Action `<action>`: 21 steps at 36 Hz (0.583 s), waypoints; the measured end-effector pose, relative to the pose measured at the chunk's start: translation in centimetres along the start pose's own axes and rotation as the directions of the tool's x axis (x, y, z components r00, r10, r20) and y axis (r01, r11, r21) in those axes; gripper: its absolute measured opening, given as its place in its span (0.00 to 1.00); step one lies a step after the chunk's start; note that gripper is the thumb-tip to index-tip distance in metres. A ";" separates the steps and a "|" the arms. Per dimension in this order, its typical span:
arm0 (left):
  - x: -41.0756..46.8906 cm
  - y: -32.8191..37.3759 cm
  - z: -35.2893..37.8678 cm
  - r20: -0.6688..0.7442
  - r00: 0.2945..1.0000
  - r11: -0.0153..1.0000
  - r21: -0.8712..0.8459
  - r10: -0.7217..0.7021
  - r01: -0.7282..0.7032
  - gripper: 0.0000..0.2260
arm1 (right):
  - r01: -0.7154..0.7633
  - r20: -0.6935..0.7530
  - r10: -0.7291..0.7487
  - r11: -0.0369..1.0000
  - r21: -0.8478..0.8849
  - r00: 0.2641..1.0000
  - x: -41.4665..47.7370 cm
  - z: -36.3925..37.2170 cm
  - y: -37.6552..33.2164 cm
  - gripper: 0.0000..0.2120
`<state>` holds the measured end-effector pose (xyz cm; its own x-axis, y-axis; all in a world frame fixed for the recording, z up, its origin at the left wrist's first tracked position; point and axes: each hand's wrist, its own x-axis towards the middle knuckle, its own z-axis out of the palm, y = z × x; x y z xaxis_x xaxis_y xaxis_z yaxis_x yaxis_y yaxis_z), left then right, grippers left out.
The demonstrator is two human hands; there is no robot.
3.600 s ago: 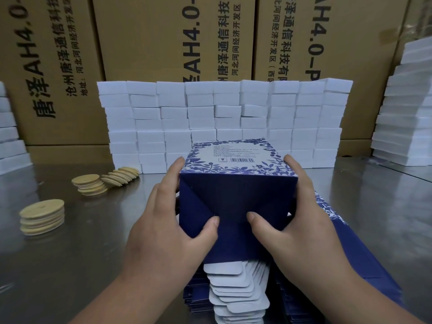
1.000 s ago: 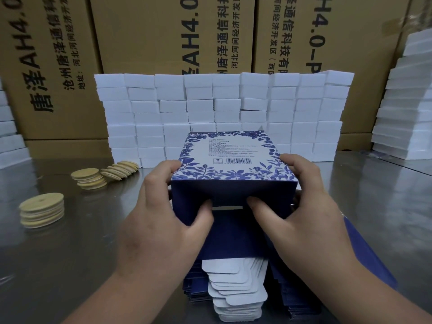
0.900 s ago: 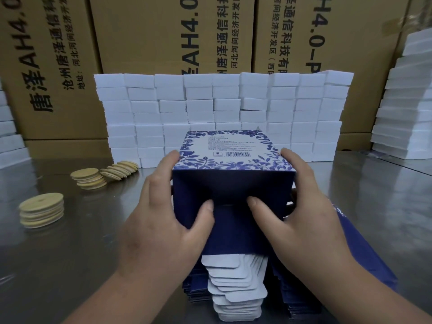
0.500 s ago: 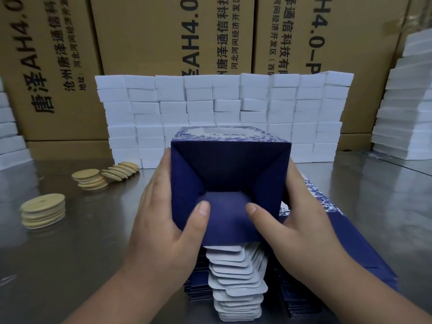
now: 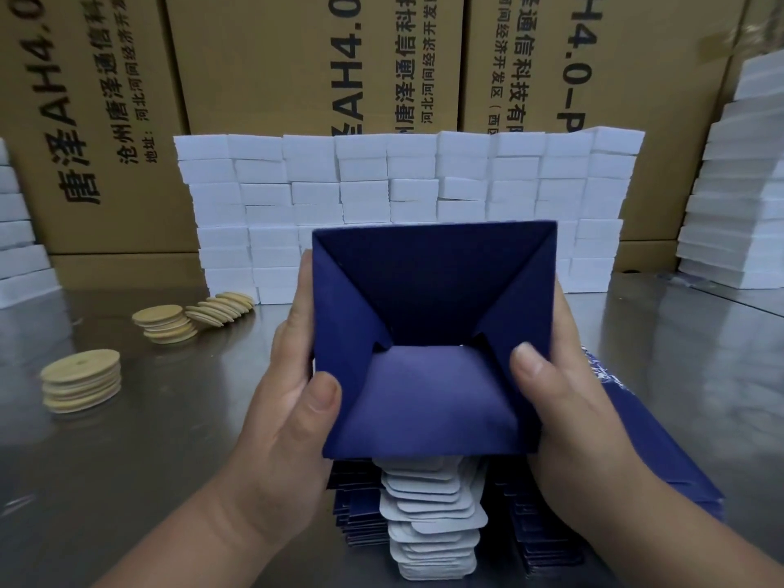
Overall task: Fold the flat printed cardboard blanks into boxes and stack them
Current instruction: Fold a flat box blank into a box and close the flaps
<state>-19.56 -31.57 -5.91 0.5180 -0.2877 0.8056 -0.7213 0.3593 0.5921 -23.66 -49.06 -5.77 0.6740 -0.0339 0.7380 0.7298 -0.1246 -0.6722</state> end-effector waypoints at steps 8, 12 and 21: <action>-0.1 0.8 0.5 0.026 0.998 0.983 -0.170 -0.063 0.066 0.30 | -0.060 0.019 0.060 0.998 -0.007 0.998 0.0 -0.1 0.3 0.36; 0.1 1.0 0.7 -0.038 0.993 0.968 -0.231 -0.112 0.101 0.32 | -0.028 0.034 0.030 0.998 -0.050 0.999 0.0 0.0 0.0 0.29; 0.0 0.3 0.4 -0.112 0.961 0.932 -0.296 -0.252 0.210 0.24 | -0.015 0.027 0.018 0.993 -0.115 0.999 -0.3 0.2 -0.4 0.26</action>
<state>-19.94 -31.82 -5.76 0.7316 -0.2673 0.6271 -0.4269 0.5376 0.7272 -24.12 -48.80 -5.71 0.6901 -0.0093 0.7236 0.7016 -0.2368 -0.6721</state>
